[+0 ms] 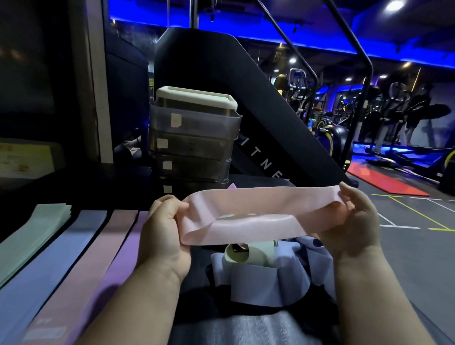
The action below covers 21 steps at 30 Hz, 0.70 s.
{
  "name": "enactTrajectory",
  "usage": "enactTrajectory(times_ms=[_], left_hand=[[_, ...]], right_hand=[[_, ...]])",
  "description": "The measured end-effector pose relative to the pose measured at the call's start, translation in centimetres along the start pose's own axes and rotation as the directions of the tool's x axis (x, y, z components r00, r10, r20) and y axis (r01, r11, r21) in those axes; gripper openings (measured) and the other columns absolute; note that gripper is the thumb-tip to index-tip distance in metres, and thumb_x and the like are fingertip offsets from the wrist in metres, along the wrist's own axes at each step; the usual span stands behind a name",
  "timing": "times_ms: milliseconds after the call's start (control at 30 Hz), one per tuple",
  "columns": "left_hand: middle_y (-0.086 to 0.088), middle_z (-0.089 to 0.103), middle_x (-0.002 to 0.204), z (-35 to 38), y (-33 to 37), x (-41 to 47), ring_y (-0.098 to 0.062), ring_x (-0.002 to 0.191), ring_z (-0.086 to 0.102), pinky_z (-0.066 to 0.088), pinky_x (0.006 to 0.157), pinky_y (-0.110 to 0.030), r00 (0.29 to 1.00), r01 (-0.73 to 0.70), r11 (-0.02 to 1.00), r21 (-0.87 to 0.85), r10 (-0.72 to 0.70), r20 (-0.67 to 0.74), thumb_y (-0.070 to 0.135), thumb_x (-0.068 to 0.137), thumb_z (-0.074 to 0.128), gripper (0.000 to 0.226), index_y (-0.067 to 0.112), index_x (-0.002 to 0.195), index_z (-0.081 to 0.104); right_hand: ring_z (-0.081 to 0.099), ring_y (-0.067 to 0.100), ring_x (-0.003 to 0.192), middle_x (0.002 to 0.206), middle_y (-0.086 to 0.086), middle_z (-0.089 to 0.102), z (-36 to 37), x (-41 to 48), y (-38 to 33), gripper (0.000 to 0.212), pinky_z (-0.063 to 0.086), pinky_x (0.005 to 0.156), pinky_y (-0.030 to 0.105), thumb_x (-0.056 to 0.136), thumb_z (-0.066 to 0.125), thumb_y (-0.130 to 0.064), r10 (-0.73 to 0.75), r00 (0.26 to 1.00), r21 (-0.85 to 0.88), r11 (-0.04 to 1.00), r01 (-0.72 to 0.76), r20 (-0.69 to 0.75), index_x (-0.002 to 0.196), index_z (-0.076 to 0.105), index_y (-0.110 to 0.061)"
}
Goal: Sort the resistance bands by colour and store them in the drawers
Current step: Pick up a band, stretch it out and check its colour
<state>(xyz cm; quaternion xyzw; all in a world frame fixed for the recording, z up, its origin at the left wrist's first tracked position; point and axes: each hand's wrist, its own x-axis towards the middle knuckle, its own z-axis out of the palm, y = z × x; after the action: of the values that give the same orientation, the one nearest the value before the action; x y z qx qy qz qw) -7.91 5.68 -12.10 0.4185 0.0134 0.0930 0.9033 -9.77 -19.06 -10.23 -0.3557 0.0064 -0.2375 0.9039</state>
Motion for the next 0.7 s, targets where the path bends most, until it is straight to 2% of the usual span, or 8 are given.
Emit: enactTrajectory(times_ms=[100, 167, 300, 367, 433, 533, 633, 700], left_hand=[[-0.002, 0.051, 0.077, 0.0, 0.2, 0.1, -0.02, 0.078, 0.052, 0.04, 0.073, -0.034, 0.999, -0.018, 1.0, -0.012, 0.018, -0.052, -0.003, 0.083, 0.043, 0.024, 0.017, 0.074, 0.051], [-0.003, 0.054, 0.079, 0.0, 0.5, -0.1, -0.02, 0.08, 0.054, 0.042, 0.077, -0.035, 0.996, -0.024, 0.999, -0.035, 0.021, -0.084, -0.004, 0.085, 0.041, 0.025, 0.016, 0.077, 0.055], [-0.002, 0.057, 0.076, 0.4, 0.7, -0.7, -0.018, 0.074, 0.056, 0.044, 0.068, -0.031, 0.994, -0.003, 1.0, -0.026, 0.0, -0.109, -0.002, 0.088, 0.04, 0.028, 0.017, 0.078, 0.057], [-0.002, 0.058, 0.076, 0.5, 0.7, -0.8, -0.018, 0.073, 0.056, 0.043, 0.066, -0.03, 0.995, 0.001, 1.0, 0.014, 0.001, -0.104, -0.002, 0.088, 0.04, 0.028, 0.018, 0.079, 0.057], [-0.002, 0.058, 0.078, 0.3, 0.7, -0.8, -0.019, 0.075, 0.056, 0.043, 0.064, -0.03, 0.997, -0.004, 0.995, 0.096, 0.012, -0.081, -0.001, 0.089, 0.042, 0.027, 0.019, 0.079, 0.057], [-0.002, 0.055, 0.081, 0.1, 0.4, -0.6, -0.018, 0.076, 0.053, 0.04, 0.063, -0.03, 0.997, -0.048, 0.957, 0.284, 0.061, -0.036, -0.001, 0.091, 0.043, 0.025, 0.018, 0.08, 0.055], [0.001, 0.052, 0.082, -0.1, -0.4, -0.2, -0.014, 0.074, 0.047, 0.037, 0.061, -0.028, 0.988, -0.138, 0.812, 0.567, 0.154, 0.02, 0.001, 0.092, 0.046, 0.02, 0.018, 0.087, 0.055], [0.005, 0.054, 0.084, -0.4, -0.8, 0.1, -0.012, 0.074, 0.048, 0.039, 0.062, -0.027, 0.974, -0.202, 0.692, 0.694, 0.214, 0.07, 0.005, 0.092, 0.049, 0.017, 0.02, 0.088, 0.055]], right_hand=[[0.054, 0.019, 0.059, 0.066, 0.0, 0.051, -0.1, -0.1, -0.2, 0.02, 0.044, 0.065, 0.027, 0.091, 0.05, -0.021, -0.001, 1.0, -0.008, 1.0, 0.001, -0.009, 0.071, 0.052, -0.017], [0.056, 0.018, 0.056, 0.061, -0.001, 0.054, -0.2, -0.2, -0.4, 0.023, 0.047, 0.065, 0.026, 0.091, 0.047, -0.018, -0.005, 1.0, -0.011, 1.0, 0.005, -0.014, 0.068, 0.053, -0.017], [0.056, 0.017, 0.049, 0.052, 0.0, 0.053, -0.1, -0.2, -0.6, 0.018, 0.047, 0.052, 0.017, 0.076, 0.051, -0.018, -0.012, 1.0, 0.006, 1.0, 0.011, 0.022, 0.059, 0.054, -0.015], [0.056, 0.017, 0.05, 0.052, 0.0, 0.052, -0.4, 0.0, -0.6, 0.011, 0.046, 0.052, 0.016, 0.067, 0.053, -0.02, -0.022, 0.999, 0.002, 1.0, 0.022, 0.04, 0.058, 0.055, -0.014], [0.054, 0.016, 0.054, 0.057, -0.001, 0.051, -0.6, -0.1, -0.7, 0.004, 0.046, 0.054, 0.018, 0.066, 0.053, -0.019, -0.03, 0.997, -0.014, 0.999, 0.031, 0.072, 0.065, 0.052, -0.015], [0.055, 0.016, 0.055, 0.061, -0.001, 0.053, -0.7, -0.2, -0.8, 0.008, 0.045, 0.061, 0.025, 0.083, 0.045, -0.012, -0.014, 0.999, -0.052, 0.999, 0.016, 0.047, 0.083, 0.052, -0.017], [0.06, 0.019, 0.068, 0.071, 0.007, 0.059, -0.6, -0.2, -1.1, 0.02, 0.046, 0.072, 0.032, 0.091, 0.041, -0.01, -0.007, 1.0, -0.045, 0.999, 0.005, -0.03, 0.101, 0.058, -0.014], [0.057, 0.018, 0.067, 0.074, 0.007, 0.056, -0.3, -0.4, -1.4, 0.024, 0.045, 0.069, 0.03, 0.092, 0.04, -0.008, -0.026, 0.997, -0.123, 0.992, 0.017, -0.071, 0.102, 0.061, -0.013]])
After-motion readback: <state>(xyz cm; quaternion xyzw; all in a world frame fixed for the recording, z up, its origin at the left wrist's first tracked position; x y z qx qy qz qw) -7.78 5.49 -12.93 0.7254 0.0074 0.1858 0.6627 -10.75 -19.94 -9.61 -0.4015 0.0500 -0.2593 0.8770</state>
